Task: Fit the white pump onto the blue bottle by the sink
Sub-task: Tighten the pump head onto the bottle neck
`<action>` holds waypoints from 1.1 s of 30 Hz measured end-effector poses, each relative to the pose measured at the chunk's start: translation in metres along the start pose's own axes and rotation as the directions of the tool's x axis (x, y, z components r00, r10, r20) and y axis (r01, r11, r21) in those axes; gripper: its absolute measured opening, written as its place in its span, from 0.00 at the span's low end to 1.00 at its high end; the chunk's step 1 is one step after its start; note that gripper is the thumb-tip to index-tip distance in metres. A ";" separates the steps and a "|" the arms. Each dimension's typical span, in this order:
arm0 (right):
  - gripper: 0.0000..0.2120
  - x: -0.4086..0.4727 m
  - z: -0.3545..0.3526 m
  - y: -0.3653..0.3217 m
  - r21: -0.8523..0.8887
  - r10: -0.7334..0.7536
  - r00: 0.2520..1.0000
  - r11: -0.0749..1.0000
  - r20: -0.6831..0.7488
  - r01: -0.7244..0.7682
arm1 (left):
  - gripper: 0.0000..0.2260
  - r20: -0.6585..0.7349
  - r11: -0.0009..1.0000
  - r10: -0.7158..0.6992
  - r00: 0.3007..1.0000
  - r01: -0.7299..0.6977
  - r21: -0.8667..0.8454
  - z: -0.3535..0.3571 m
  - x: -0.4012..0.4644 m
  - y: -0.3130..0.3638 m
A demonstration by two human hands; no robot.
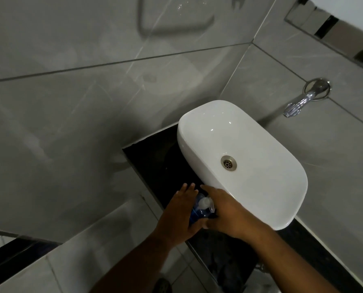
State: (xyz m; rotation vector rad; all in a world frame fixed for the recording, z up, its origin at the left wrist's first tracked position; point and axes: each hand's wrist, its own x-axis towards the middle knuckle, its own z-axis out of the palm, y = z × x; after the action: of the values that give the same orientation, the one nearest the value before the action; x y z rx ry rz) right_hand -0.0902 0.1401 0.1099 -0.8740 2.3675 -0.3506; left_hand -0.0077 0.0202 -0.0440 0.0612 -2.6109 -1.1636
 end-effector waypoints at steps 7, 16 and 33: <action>0.29 -0.008 -0.021 0.009 -0.170 -0.246 0.964 0.959 -0.099 0.227 | 0.38 0.020 0.999 -0.026 0.999 0.025 0.024 -0.001 -0.001 -0.001; 0.18 -0.004 -0.015 0.005 -0.136 -0.200 0.954 0.976 -0.223 0.173 | 0.37 0.001 0.999 -0.024 1.000 0.024 0.023 -0.003 -0.002 0.003; 0.17 -0.007 0.020 0.022 0.328 0.019 0.944 0.940 -0.329 0.096 | 0.40 0.078 0.992 -0.116 0.990 0.120 -0.042 -0.012 0.003 0.012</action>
State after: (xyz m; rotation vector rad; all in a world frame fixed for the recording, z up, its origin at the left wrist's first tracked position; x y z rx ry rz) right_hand -0.0852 0.1608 0.0880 -0.7411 2.4780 -0.9594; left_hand -0.0060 0.0187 -0.0270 0.1677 -2.6768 -1.2896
